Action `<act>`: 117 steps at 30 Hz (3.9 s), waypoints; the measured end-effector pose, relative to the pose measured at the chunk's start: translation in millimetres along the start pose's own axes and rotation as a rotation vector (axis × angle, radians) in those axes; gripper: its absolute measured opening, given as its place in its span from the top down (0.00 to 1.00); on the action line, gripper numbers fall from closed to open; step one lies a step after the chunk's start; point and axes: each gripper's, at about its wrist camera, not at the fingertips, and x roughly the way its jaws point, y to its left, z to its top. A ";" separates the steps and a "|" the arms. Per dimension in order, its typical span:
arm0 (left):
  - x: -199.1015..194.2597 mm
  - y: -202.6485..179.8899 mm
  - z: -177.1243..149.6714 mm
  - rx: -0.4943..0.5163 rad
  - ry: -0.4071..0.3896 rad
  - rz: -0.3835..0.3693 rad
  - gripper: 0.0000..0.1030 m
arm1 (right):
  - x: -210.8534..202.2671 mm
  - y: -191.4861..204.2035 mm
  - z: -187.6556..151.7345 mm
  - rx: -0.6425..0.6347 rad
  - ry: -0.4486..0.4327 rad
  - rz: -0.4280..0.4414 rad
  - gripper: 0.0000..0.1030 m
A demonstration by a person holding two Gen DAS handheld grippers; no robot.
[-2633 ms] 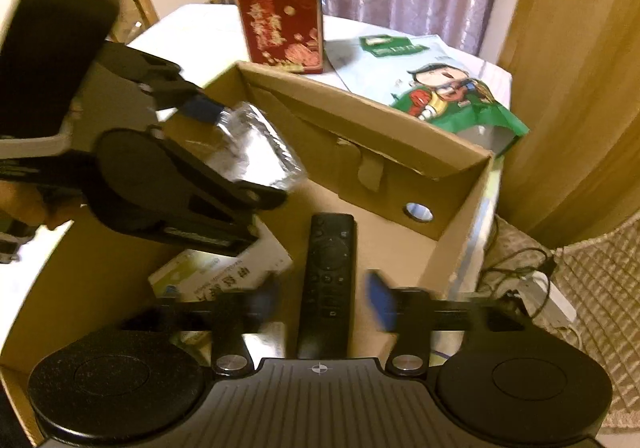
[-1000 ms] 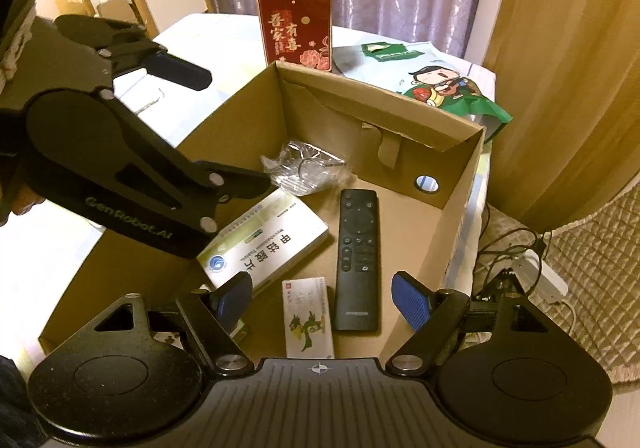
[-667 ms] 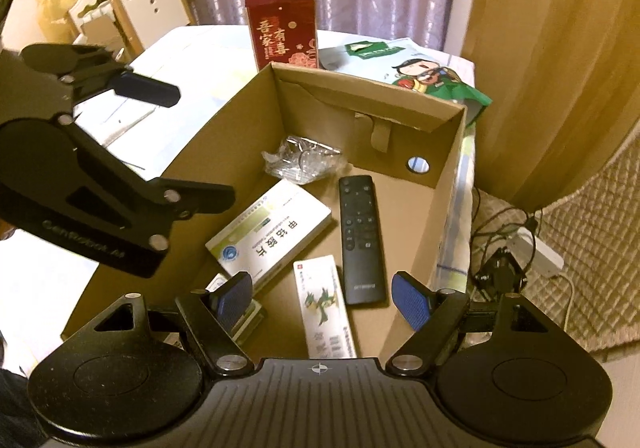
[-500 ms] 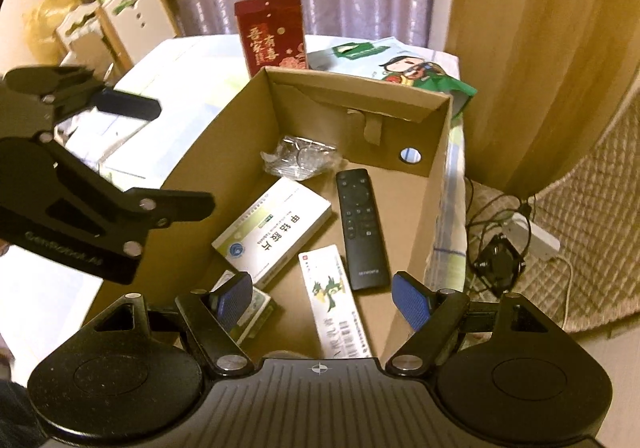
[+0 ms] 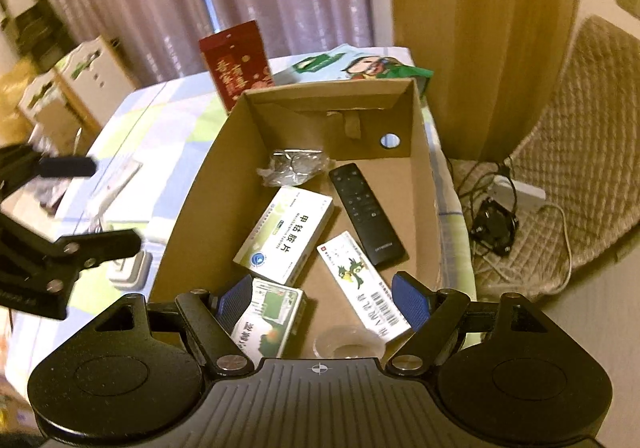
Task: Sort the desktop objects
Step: 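Move both grippers back over the remaining table items, then grasp the blue toothbrush box with the left gripper while the right grasps the white power bank, then carry the toothbrush box and power bank toward the cardboard box with both grippers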
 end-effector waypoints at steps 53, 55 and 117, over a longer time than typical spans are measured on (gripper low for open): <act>1.2 221.2 -182.1 -0.142 0.215 0.003 0.05 | 43.3 132.5 10.3 0.051 -0.068 -0.046 0.23; 10.7 224.6 -182.6 -0.128 0.219 -0.003 0.06 | 43.3 133.0 8.1 0.049 -0.065 -0.046 0.23; 50.1 236.6 -212.7 -0.233 0.308 -0.008 0.50 | 262.8 223.1 42.4 -0.624 0.470 0.134 0.61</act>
